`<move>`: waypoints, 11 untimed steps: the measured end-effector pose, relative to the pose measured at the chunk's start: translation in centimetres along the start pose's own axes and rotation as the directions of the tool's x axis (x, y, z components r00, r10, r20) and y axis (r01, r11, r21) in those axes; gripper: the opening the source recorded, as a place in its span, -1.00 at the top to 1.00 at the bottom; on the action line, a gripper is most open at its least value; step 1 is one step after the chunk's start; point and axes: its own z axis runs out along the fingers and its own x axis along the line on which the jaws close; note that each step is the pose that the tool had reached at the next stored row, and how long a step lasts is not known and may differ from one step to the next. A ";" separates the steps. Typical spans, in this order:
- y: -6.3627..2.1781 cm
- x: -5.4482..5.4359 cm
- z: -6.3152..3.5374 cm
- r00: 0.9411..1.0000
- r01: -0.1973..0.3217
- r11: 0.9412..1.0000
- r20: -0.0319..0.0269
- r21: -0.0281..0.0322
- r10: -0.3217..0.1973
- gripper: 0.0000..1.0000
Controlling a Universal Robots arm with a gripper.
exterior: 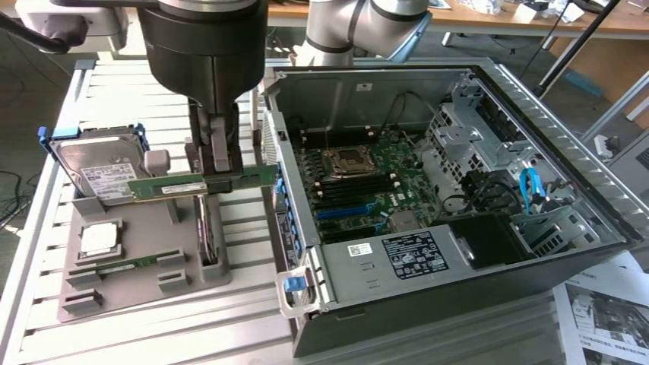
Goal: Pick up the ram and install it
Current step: 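Pick up the ram and move it above insertion slot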
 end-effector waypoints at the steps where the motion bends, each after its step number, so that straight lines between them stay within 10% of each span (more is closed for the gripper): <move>1: -0.23 0.0 0.00 1.000 0.000 1.000 0.000 0.000 0.000 0.70; 11: -3.10 0.2 -0.11 1.000 0.000 1.000 0.000 0.000 0.000 0.70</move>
